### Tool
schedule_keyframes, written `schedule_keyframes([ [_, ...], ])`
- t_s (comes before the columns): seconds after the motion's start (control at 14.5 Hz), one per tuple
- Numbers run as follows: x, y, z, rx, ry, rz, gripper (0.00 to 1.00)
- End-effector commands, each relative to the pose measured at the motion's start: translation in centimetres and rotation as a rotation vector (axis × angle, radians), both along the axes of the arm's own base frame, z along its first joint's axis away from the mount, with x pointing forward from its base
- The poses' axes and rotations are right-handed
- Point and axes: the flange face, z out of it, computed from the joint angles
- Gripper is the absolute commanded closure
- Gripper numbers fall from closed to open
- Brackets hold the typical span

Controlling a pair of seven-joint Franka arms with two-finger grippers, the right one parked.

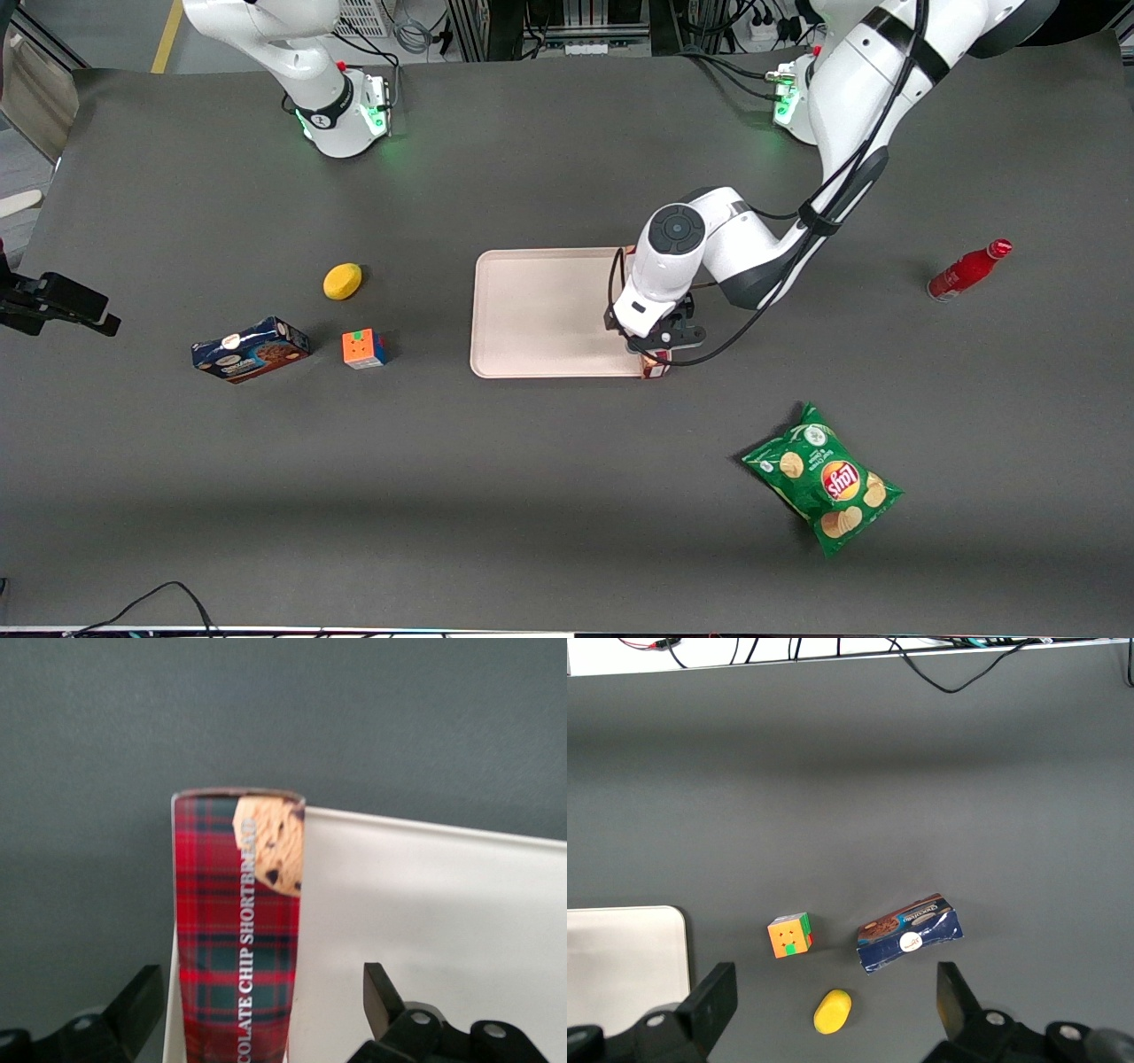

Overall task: Place red cookie box on tray
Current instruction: 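Open the left gripper, releasing the box onto the tray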

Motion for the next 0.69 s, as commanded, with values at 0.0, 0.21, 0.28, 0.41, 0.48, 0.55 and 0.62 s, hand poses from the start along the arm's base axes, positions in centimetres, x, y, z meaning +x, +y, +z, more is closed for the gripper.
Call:
schedule_keyframes([
  [0.0,0.9,0.0,5.1,0.066,-0.062,-0.036,0.0],
  [0.21,1.6,2.0,10.9,0.153,-0.106,-0.108,0.0],
  [0.28,1.7,2.9,12.7,0.17,-0.1,-0.132,0.0],
  [0.41,1.8,5.1,17.1,0.156,-0.063,-0.196,0.0],
  [0.48,2.4,7.6,19.8,0.151,-0.053,-0.225,0.0],
  [0.55,2.8,10.0,22.4,0.129,-0.047,-0.257,0.0],
  [0.62,3.2,12.8,24.8,0.111,-0.042,-0.269,0.0],
])
